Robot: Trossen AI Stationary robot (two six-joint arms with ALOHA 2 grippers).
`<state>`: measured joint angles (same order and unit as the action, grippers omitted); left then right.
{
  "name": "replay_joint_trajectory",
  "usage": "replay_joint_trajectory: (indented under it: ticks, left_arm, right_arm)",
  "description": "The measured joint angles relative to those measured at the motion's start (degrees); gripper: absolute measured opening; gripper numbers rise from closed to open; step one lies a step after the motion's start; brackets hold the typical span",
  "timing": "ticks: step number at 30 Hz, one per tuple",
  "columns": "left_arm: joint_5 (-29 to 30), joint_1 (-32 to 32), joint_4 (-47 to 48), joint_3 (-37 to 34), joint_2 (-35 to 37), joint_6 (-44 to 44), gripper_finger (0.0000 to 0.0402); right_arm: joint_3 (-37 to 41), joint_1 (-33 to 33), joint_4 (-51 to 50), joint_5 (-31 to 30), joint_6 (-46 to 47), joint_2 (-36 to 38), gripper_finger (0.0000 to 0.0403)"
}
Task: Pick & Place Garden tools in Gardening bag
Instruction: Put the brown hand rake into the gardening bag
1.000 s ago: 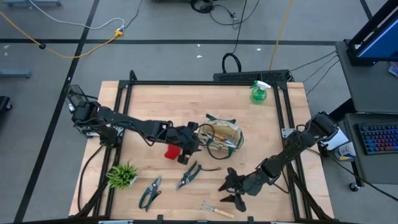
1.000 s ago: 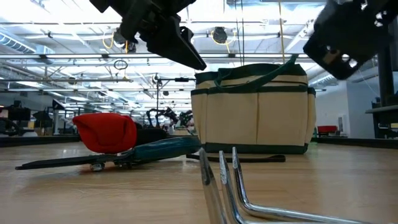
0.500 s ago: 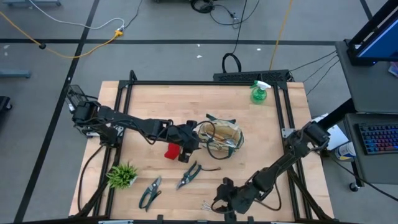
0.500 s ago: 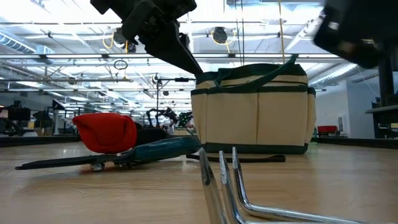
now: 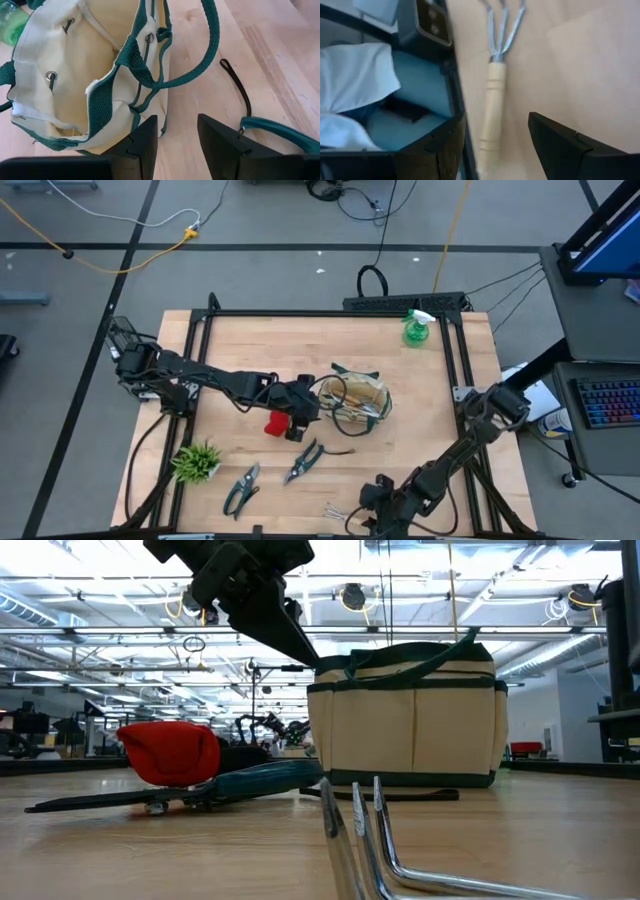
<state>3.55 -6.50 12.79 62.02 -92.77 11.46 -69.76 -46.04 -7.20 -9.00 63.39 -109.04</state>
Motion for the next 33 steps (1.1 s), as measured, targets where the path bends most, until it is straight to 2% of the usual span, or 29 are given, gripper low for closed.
replay_joint_trajectory:
  ticks: [5, 19, 23, 28, 33]
  left_arm:
    - [0.0, 0.0, 0.7, 0.0, 0.0, -1.6, 0.0145]
    - [0.0, 0.1, 0.7, 0.0, 0.0, -4.5, 0.0145]
    - [0.1, 0.1, 0.7, 0.0, 0.0, -4.7, 0.0145]
    - [0.7, 0.1, 0.7, 0.0, 0.0, -4.5, 0.0145]
    - [2.6, 0.1, 0.7, 0.0, 0.0, -4.3, 0.0145]
  right_arm:
    - [0.0, -0.3, 0.3, 1.7, -3.2, -2.1, 0.0212]
    - [0.0, -1.3, -3.3, -1.6, -9.5, -2.6, 0.0212]
    - [-0.1, -1.5, -4.2, -1.8, -15.4, -3.4, 0.0211]
    - [-0.1, -1.4, -5.0, -4.3, -21.2, -3.9, 0.0193]
    - [0.0, -1.4, -5.5, -8.8, -24.0, -4.1, 0.0152]
